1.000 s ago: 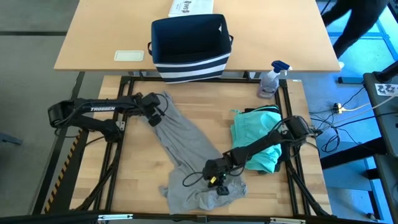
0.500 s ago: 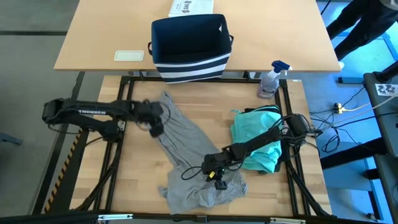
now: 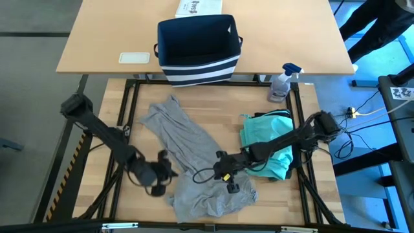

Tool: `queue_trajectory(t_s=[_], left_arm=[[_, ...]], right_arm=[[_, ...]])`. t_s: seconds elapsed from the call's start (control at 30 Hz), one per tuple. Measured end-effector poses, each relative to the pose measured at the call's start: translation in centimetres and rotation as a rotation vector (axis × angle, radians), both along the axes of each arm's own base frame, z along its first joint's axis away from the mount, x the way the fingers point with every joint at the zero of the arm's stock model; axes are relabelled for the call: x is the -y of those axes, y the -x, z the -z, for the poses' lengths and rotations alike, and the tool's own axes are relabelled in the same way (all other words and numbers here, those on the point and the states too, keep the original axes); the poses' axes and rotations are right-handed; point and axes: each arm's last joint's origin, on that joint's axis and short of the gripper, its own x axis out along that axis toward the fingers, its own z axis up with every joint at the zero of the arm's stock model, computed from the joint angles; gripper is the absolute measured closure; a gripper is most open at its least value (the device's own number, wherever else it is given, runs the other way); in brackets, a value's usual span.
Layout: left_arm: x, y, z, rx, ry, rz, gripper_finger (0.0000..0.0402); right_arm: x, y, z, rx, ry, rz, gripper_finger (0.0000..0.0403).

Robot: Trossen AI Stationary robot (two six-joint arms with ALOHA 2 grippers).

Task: Fold Laundry from Bin

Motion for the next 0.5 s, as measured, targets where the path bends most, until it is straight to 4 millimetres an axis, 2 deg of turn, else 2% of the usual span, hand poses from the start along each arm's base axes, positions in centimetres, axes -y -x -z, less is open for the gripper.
queue_trajectory(t_s=[0.17, 0.27, 0.37, 0.5], left_arm=[[3.4, 0.5, 3.3, -0.084, -0.015, 0.141, 0.0399], [5.0, 0.7, 4.4, -0.125, -0.002, 0.217, 0.0399], [6.9, 0.4, 4.3, -0.142, -0.039, 0.265, 0.0399], [8.6, -0.6, 3.5, -0.209, -0.195, 0.313, 0.0399]], right_arm=[[-1.5, 0.7, 0.1, 0.006, 0.032, -0.019, 0.04], [-2.1, 1.0, 0.1, 0.014, 0.067, -0.007, 0.04], [-2.2, 1.0, 0.1, 0.024, 0.081, 0.007, 0.04], [-2.0, 0.9, 0.1, 0.032, 0.107, 0.03, 0.04]])
